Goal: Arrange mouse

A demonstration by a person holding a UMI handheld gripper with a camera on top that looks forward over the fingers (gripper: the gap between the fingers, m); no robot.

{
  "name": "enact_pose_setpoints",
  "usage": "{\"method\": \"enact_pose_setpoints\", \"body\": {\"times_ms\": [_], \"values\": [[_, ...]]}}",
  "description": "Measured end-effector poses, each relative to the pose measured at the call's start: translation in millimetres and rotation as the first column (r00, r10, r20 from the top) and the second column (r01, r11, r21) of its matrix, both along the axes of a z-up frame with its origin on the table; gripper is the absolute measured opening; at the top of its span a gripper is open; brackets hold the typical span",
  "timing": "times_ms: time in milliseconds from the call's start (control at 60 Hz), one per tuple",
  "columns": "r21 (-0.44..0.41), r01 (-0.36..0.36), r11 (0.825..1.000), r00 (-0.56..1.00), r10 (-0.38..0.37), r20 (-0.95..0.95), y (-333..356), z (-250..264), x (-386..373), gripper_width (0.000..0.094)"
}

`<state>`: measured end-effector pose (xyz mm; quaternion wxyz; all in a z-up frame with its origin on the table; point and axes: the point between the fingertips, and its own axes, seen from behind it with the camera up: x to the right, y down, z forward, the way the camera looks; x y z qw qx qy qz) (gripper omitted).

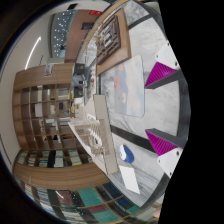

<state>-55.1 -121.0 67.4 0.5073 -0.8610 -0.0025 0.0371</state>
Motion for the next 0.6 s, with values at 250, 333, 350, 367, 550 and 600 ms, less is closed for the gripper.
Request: {"method": "enact_pose_setpoints", "body": {"times_ms": [250, 333, 350, 367, 550, 600], "values": [[-0.018, -0.149, 0.989, 0.989, 0.148, -0.025, 43, -5, -90, 0.0824], [-0.031, -0.209, 0.977, 0.978, 0.208, -0.029, 65, -16, -134, 0.0825], [-0.039, -0.219, 0.975, 0.976, 0.218, -0.030, 68, -20, -143, 0.0825], [-0.050, -0.228, 0.972, 0.973, 0.227, -0.031, 72, -25, -151, 0.0824], [-0.100, -0.284, 0.954, 0.958, 0.279, -0.060, 120, -57, -228, 0.0822], [-0.102, -0.278, 0.955, 0.960, 0.273, -0.063, 135, -61, -239, 0.0822]]}}
